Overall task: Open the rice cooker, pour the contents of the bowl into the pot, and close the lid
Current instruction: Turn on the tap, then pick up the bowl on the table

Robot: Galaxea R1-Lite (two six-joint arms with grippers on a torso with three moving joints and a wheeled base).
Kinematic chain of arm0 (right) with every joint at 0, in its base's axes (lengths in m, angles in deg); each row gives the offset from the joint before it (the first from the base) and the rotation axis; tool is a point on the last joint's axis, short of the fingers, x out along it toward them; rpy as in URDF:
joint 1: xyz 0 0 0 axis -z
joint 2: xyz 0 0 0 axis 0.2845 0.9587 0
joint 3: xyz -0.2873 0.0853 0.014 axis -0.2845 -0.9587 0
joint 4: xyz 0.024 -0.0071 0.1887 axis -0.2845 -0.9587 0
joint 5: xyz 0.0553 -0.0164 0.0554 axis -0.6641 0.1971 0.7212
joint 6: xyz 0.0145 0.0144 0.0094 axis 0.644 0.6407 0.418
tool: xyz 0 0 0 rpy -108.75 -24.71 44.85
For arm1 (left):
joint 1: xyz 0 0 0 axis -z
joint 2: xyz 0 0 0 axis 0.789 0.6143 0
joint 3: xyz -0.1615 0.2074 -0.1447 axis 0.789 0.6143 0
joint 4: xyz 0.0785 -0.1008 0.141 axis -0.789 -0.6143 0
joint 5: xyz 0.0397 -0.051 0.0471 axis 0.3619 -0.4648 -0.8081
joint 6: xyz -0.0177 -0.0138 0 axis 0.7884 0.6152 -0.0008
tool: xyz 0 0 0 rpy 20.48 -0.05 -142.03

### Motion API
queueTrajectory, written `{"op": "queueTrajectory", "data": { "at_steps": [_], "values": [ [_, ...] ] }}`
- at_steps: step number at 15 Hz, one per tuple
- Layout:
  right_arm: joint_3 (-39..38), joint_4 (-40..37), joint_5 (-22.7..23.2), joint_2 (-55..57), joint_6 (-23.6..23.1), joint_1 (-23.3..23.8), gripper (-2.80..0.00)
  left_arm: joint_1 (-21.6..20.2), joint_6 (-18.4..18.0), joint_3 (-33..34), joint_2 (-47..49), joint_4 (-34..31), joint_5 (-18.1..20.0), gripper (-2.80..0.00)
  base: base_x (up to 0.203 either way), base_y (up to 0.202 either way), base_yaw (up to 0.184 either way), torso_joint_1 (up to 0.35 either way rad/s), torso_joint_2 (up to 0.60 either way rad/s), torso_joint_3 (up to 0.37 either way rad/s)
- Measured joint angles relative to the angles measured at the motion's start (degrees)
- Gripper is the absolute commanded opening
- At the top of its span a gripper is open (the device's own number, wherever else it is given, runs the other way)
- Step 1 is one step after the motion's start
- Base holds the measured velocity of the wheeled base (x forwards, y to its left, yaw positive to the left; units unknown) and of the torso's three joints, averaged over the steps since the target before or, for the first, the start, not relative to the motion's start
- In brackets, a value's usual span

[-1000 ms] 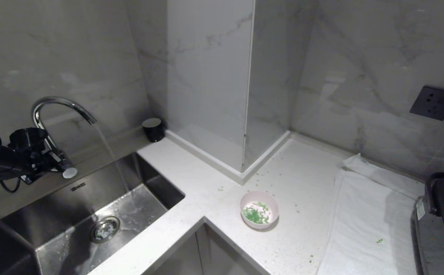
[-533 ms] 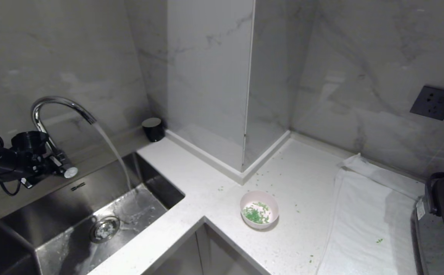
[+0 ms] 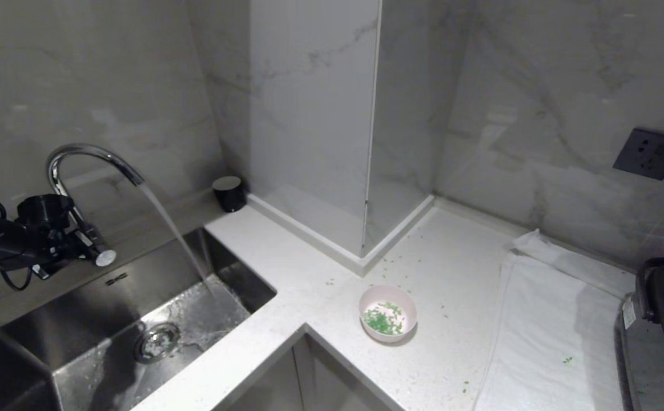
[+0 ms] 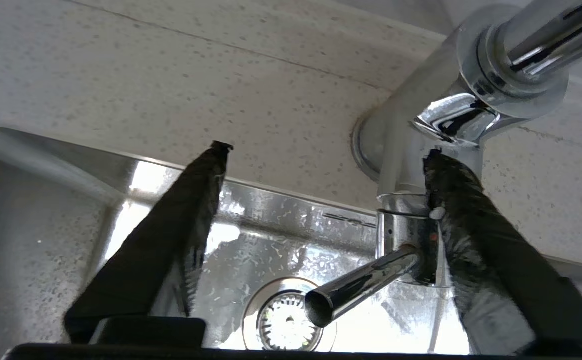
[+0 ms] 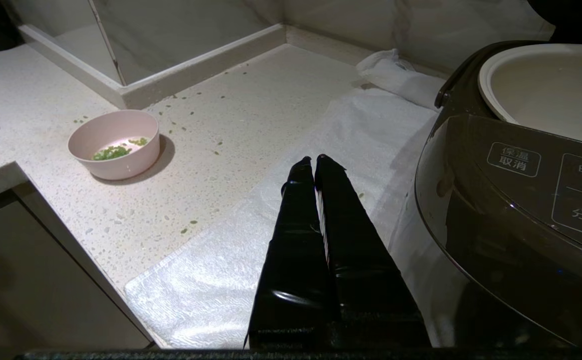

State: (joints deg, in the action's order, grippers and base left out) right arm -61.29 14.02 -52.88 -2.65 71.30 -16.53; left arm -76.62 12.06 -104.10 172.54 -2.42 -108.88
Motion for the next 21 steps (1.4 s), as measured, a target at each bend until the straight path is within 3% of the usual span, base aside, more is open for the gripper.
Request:
{"op": "queueTrajectory", "data": {
  "at_steps": [3, 9, 13, 17, 21],
  "values": [
    [-0.02, 0.0, 0.0, 0.0, -0.01, 0.0, -2.8, 0.28, 0.68, 1.98, -0.83, -0.02, 0.14, 0.0, 0.0, 0.0, 0.0, 0.0, 0.0, 0.0],
    [-0.02, -0.02, 0.0, 0.0, 0.0, 0.0, -2.8, 4.09, 2.28, 15.45, -7.32, -0.79, 1.57, 0.0, 0.0, 0.0, 0.0, 0.0, 0.0, 0.0],
    [-0.02, 0.0, 0.0, 0.0, -0.01, 0.0, -2.8, 9.73, 3.3, 26.13, -13.6, -0.69, 6.05, 0.0, 0.0, 0.0, 0.0, 0.0, 0.0, 0.0],
    [-0.02, 0.0, 0.0, 0.0, -0.02, 0.0, -2.8, 18.3, 3.41, 36.73, -18.87, -0.65, 6.74, 0.0, 0.0, 0.0, 0.0, 0.0, 0.0, 0.0],
    [-0.02, -0.02, 0.0, 0.0, 0.0, 0.0, -2.8, 25.26, 3.34, 42.93, -24.42, -0.65, 10.18, 0.0, 0.0, 0.0, 0.0, 0.0, 0.0, 0.0]
  ]
}}
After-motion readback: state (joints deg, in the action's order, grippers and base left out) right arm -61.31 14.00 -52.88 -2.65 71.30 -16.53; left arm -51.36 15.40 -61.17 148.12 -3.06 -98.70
